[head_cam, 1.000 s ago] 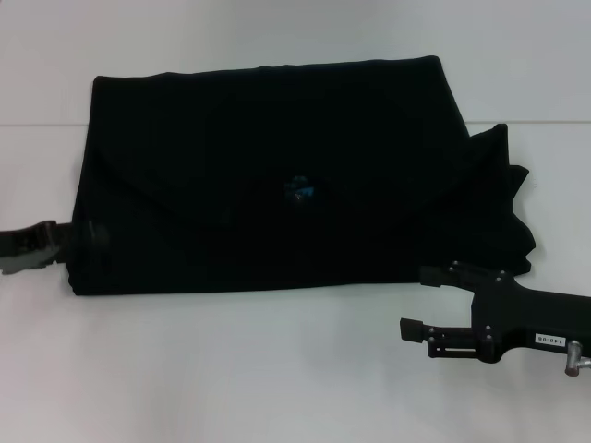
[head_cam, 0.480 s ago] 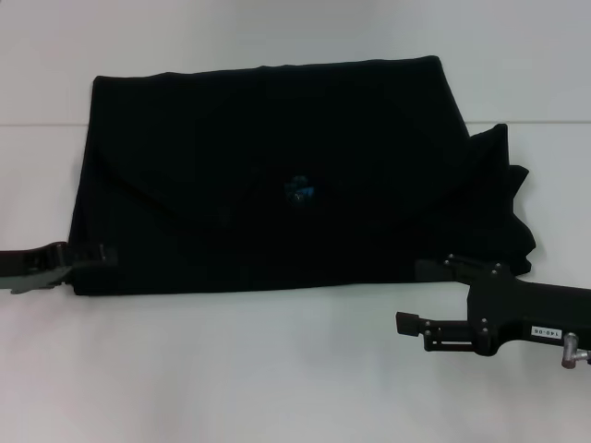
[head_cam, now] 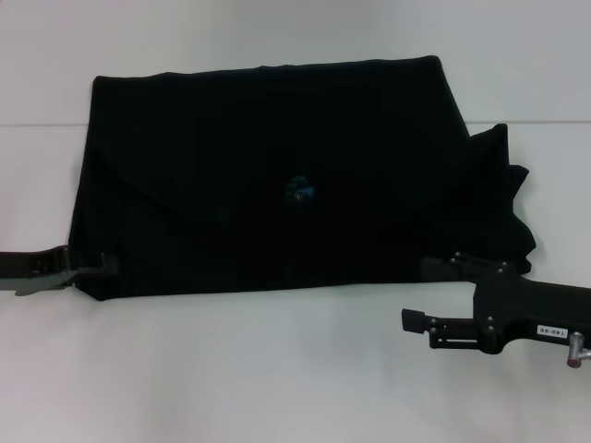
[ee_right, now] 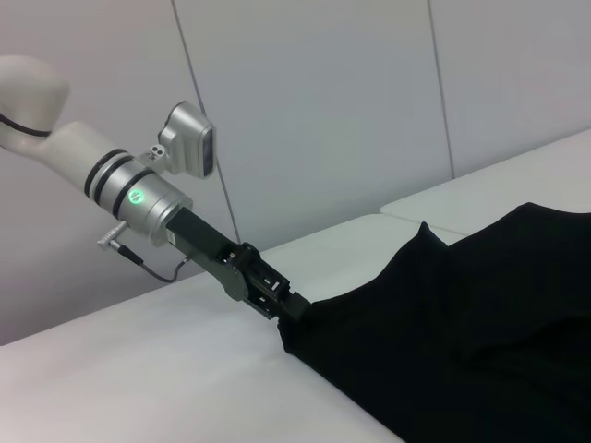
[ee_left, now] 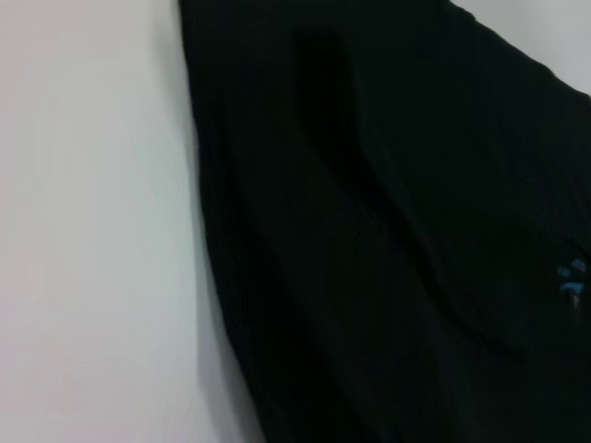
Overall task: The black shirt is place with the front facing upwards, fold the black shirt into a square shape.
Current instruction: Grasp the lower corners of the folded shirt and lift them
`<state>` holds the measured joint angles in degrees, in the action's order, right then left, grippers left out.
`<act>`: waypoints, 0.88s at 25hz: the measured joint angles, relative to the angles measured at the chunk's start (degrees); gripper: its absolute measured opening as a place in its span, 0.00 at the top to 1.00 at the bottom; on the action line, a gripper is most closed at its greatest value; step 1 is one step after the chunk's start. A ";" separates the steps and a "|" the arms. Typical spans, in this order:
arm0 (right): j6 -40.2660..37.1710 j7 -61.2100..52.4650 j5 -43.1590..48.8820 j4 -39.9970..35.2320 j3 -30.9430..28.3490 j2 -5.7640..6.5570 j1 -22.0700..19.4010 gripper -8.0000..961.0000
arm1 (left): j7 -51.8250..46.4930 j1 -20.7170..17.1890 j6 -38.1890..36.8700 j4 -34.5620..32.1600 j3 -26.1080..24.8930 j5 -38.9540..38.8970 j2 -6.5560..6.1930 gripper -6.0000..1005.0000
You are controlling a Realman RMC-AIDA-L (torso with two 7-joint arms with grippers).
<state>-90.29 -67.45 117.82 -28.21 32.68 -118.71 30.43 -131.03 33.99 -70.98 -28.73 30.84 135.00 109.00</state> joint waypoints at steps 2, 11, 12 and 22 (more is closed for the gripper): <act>-0.25 -0.02 -0.05 0.00 -0.17 0.04 -0.15 0.06 | -0.06 0.06 0.28 -0.08 0.33 0.05 -0.01 0.45; -0.51 -10.58 -0.14 -2.30 -4.44 1.88 -0.04 0.06 | -0.13 0.36 1.17 -0.23 0.55 1.40 -0.03 0.70; 0.03 -14.29 -0.13 -3.03 -4.65 2.52 0.21 0.07 | -0.17 0.35 1.31 -0.16 0.38 1.40 -0.03 0.72; 5.03 -61.95 14.28 -13.27 -3.18 11.12 7.23 0.08 | -0.34 0.70 0.41 -0.25 0.51 1.50 -0.10 0.94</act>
<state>-85.26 -129.39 132.10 -41.48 29.50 -107.59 37.66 -131.38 34.69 -70.57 -28.98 31.35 136.50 108.90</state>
